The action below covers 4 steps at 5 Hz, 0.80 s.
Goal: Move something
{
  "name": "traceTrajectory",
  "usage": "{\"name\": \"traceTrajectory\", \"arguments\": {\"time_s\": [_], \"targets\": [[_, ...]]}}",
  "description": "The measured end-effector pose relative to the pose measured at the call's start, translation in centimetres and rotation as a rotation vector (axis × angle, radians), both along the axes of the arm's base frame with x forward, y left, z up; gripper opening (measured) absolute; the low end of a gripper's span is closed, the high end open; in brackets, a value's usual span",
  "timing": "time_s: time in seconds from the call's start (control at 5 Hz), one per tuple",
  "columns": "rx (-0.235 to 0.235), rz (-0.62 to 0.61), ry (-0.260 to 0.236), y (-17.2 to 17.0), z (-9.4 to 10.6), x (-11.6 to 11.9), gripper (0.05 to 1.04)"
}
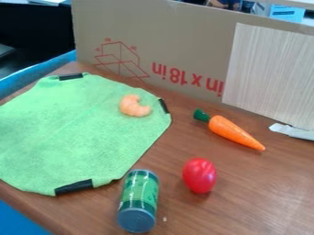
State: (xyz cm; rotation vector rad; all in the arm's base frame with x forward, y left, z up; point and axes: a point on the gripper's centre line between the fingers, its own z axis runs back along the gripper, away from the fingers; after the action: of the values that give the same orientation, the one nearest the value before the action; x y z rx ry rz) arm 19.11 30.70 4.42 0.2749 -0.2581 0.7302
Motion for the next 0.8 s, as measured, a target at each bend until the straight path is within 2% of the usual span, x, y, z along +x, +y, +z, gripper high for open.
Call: {"name": "traceTrajectory", "arguments": {"time_s": [0.2, 0.4, 0.6, 0.8], "targets": [[-0.013, 0.017, 0.011, 0.26, -0.9, -0.37, 0.949], [-0.031, 0.07, 0.016, 0.7, -1.08, -0.26, 0.695], [-0.051, 0.098, 0.016, 0.98, -1.05, -0.04, 0.396], [-0.093, 0.094, 0.009, 0.86, -0.62, 0.39, 0.18]]}}
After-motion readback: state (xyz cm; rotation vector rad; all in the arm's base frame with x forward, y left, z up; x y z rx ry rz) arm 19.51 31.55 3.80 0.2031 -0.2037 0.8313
